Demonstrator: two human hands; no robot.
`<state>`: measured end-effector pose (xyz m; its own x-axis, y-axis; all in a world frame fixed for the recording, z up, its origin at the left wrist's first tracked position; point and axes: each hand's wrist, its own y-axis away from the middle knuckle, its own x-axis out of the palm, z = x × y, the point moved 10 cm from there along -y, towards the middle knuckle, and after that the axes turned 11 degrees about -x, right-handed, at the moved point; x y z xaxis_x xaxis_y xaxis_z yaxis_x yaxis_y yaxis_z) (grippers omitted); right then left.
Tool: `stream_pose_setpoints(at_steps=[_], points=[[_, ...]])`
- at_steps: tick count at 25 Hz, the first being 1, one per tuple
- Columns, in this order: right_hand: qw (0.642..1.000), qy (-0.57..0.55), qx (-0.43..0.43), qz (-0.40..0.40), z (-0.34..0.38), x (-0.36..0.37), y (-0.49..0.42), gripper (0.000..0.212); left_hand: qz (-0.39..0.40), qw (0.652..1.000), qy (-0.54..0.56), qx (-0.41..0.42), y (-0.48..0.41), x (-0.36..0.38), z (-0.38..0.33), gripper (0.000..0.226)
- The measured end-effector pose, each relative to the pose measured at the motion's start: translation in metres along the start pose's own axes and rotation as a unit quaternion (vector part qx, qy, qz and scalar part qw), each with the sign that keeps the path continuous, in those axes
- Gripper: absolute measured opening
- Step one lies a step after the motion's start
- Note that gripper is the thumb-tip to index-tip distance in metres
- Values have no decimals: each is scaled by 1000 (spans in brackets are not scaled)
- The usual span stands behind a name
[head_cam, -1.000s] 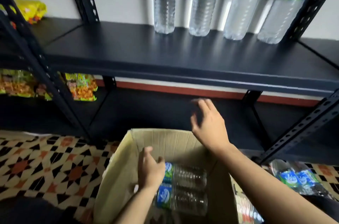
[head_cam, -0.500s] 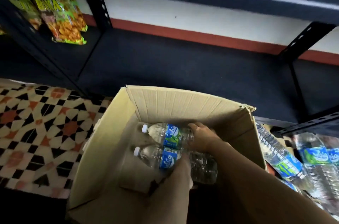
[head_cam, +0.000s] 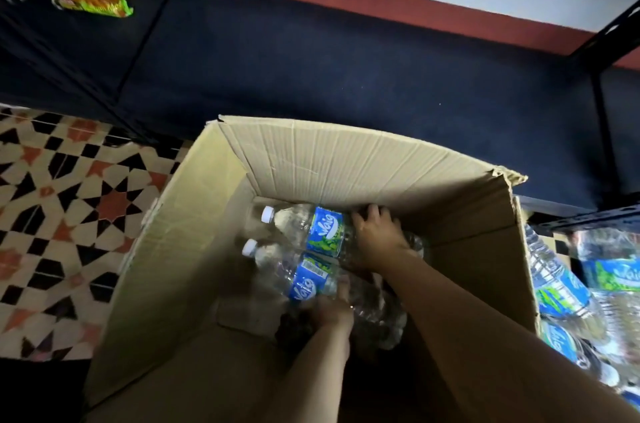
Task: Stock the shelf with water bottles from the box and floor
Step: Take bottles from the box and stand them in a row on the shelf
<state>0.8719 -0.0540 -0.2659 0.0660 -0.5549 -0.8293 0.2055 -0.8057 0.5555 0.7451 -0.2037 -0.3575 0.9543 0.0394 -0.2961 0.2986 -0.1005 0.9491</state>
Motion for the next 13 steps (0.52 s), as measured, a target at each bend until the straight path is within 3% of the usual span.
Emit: stream_pose_setpoints(at_steps=[2,3,7,10,13], points=[[1000,-8,19,13,1,4,2,52,-48,998,-6,45,6,-30,-7,99],[999,-22,29,32,0,6,3,61,-51,998,9,44,7,-42,-7,102],[978,-172,63,102,-3,34,15,92,-33,997,62,24,11,-66,-19,79],[920,-363,134,64,-6,66,31,109,-13,995,97,0,11,-65,-21,71],[915,-383,125,23,-4,67,33,104,1,990,140,-15,3,-61,-21,65]])
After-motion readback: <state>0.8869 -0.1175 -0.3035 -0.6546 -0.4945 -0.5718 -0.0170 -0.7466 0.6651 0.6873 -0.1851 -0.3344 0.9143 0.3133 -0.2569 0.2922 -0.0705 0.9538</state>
